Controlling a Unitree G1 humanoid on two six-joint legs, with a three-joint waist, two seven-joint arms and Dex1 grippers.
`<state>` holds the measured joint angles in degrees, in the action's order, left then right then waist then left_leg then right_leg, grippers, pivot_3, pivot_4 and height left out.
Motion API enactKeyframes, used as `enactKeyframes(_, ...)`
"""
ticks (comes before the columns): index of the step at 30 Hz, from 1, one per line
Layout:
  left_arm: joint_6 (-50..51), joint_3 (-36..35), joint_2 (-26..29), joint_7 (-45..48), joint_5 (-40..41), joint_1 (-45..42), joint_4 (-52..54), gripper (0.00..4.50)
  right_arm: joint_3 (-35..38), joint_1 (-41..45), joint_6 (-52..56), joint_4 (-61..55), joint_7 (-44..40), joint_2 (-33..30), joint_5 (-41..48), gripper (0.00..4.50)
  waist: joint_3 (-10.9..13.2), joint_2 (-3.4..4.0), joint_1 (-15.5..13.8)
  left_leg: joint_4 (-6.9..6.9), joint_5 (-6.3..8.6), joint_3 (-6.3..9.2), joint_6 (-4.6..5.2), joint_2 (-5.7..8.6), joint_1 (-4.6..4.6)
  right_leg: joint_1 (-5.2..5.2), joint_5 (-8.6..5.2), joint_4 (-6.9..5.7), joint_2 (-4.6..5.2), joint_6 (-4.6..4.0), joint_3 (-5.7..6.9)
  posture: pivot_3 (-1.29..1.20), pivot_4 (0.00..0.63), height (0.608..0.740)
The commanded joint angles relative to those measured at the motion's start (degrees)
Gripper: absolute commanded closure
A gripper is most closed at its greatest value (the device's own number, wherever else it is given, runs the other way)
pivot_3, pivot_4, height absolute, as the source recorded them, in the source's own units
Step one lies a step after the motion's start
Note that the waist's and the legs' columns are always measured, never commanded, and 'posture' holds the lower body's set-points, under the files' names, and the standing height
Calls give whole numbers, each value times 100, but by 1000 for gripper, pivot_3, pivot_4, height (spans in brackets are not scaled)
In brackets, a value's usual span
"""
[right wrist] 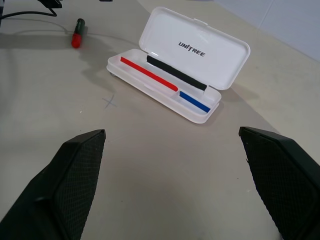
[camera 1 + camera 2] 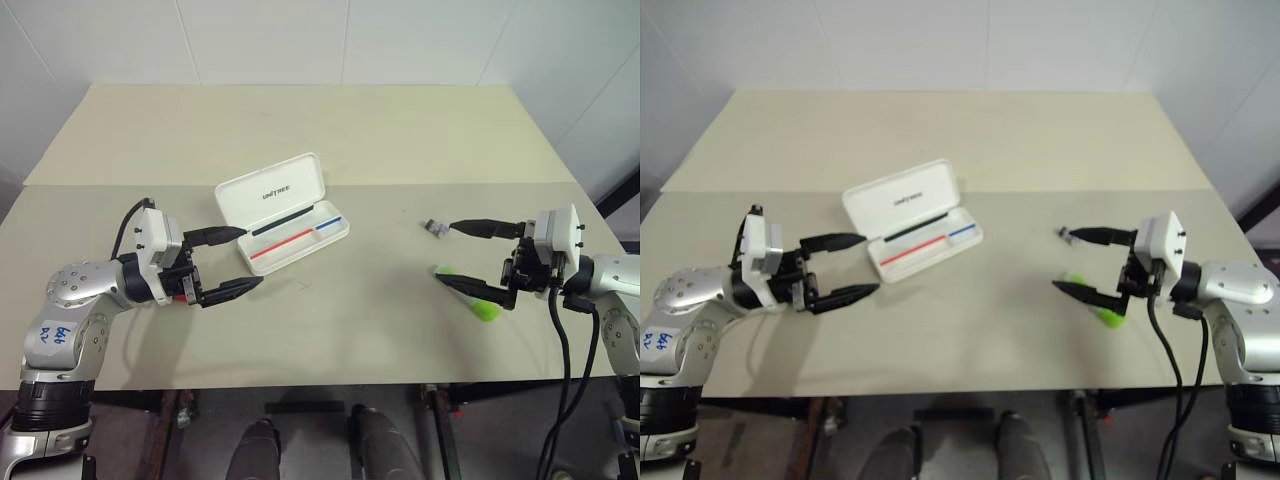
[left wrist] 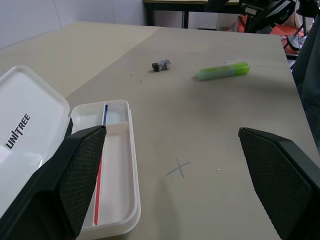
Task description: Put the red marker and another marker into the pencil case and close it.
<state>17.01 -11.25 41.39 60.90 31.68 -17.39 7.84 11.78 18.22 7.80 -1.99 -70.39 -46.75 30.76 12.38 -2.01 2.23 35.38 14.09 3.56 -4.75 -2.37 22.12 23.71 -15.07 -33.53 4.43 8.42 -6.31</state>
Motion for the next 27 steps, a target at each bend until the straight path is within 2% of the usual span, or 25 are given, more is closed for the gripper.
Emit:
enactKeyframes(1,-165,-53,37,36,-57,-14,-17,43,108,112,-109,-47,19,-1,10,0,0,0,0,1,0,0,0,0,0,0,0,0,0,0,0,0,150,740)
enactKeyframes(8,-374,62,11,74,-247,-4,-109,43,-16,237,-78,-81,-47,48,29,0,0,0,-3,6,0,0,0,0,1,0,0,-2,0,0,0,0,150,740)
enactKeyframes(11,-449,145,-24,24,-396,-74,-286,686,-58,316,-131,-62,-19,124,-4,0,0,0,1,7,0,0,0,0,1,-1,0,-3,0,0,0,0,150,740)
enactKeyframes(15,-687,379,-148,-117,-785,-230,-712,1985,-177,400,-160,-257,175,361,-57,0,0,0,-6,12,0,0,0,0,0,-2,1,-5,0,1,0,0,150,740)
enactKeyframes(20,-679,831,-753,-796,-1256,-563,-933,1985,-235,303,-163,-616,303,534,-19,0,0,1,-56,22,0,1,0,1,6,-2,10,-8,0,17,0,0,150,740)
enactKeyframes(27,-789,1189,-967,-791,-1591,-924,-1348,1985,-443,211,179,-1476,812,763,30,0,0,1,-38,25,0,5,-1,1,4,-2,21,-16,-2,38,1,0,150,740)
